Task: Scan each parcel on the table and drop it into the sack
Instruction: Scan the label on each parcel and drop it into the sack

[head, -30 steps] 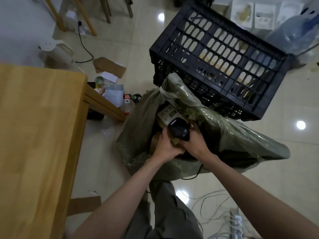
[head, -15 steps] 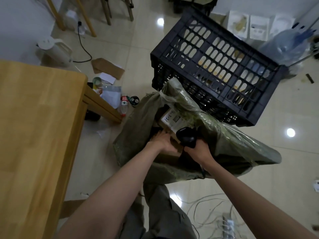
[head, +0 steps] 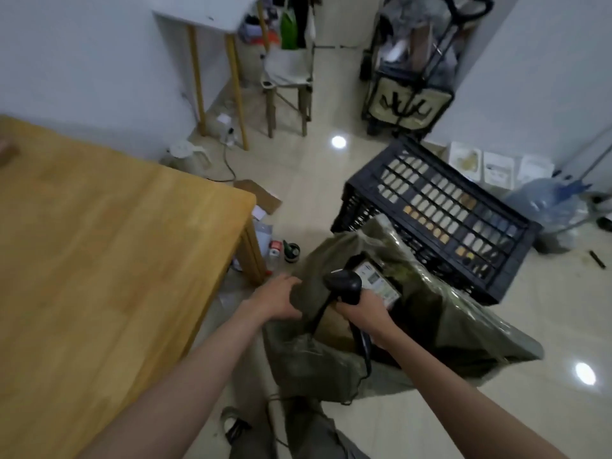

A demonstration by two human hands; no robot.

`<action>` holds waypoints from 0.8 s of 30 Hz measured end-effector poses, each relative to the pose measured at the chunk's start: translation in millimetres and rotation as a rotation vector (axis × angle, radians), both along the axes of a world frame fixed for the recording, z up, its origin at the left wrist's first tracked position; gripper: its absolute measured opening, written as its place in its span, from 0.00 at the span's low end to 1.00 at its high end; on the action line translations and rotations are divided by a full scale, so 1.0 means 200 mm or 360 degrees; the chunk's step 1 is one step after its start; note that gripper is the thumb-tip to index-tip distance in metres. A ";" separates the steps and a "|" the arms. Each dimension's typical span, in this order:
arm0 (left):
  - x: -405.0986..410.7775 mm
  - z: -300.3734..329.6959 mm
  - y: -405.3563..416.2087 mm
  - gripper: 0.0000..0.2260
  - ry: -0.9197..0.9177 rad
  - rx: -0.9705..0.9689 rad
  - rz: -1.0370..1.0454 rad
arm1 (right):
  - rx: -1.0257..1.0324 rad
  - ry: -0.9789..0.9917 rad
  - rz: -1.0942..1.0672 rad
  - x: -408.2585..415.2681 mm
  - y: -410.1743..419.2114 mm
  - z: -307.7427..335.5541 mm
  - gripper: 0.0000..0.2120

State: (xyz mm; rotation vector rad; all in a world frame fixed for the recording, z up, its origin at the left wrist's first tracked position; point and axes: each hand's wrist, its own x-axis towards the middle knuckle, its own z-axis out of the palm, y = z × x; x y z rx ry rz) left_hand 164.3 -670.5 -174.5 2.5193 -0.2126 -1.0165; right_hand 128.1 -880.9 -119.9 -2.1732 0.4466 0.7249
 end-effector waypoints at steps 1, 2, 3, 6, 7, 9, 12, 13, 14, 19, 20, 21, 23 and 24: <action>-0.02 0.05 0.10 0.40 -0.0043 0.0023 0.0031 | -0.0005 -0.0013 0.0056 0.00 0.09 0.04 0.05; -0.04 0.10 0.21 0.40 -0.0091 0.0049 0.0058 | -0.0010 -0.0015 0.0123 0.00 0.18 0.09 0.03; -0.07 0.16 0.32 0.40 -0.0143 0.0080 0.0083 | -0.0005 -0.0014 0.0188 0.00 0.28 0.14 0.05; -0.15 0.33 0.66 0.40 -0.0238 0.0167 0.0199 | 0.0005 -0.0081 0.0375 0.02 0.59 0.27 0.04; -0.18 0.38 0.77 0.40 -0.0254 0.0212 0.0240 | 0.0012 -0.0100 0.0437 0.03 0.70 0.30 0.04; -0.26 0.49 1.00 0.39 -0.0268 0.0313 0.0316 | 0.0008 -0.0115 0.0576 0.04 0.91 0.37 0.04; -0.37 0.63 1.32 0.38 -0.0276 0.0485 0.0424 | -0.0012 -0.0157 0.0741 0.07 1.23 0.48 0.08; -0.41 0.68 1.42 0.38 -0.0272 0.0537 0.0457 | 0.0003 -0.0175 0.0778 0.08 1.33 0.51 0.11; -0.45 0.73 1.51 0.37 -0.0263 0.0581 0.0494 | 0.0032 -0.0184 0.0802 0.08 1.44 0.55 0.13; -0.63 0.94 1.93 0.36 -0.0243 0.0681 0.0728 | 0.0196 -0.0293 0.0981 0.09 1.91 0.73 0.13; -0.66 0.98 2.00 0.36 -0.0240 0.0686 0.0776 | 0.0217 -0.0321 0.1014 0.09 2.00 0.77 0.14; -0.68 1.02 2.07 0.36 -0.0240 0.0689 0.0821 | 0.0237 -0.0357 0.1044 0.10 2.09 0.80 0.14; -0.71 1.08 2.20 0.36 -0.0258 0.0704 0.0895 | 0.0271 -0.0420 0.1099 0.11 2.25 0.87 0.15; -0.72 1.11 2.25 0.37 -0.0272 0.0719 0.0933 | 0.0286 -0.0449 0.1128 0.12 2.33 0.90 0.15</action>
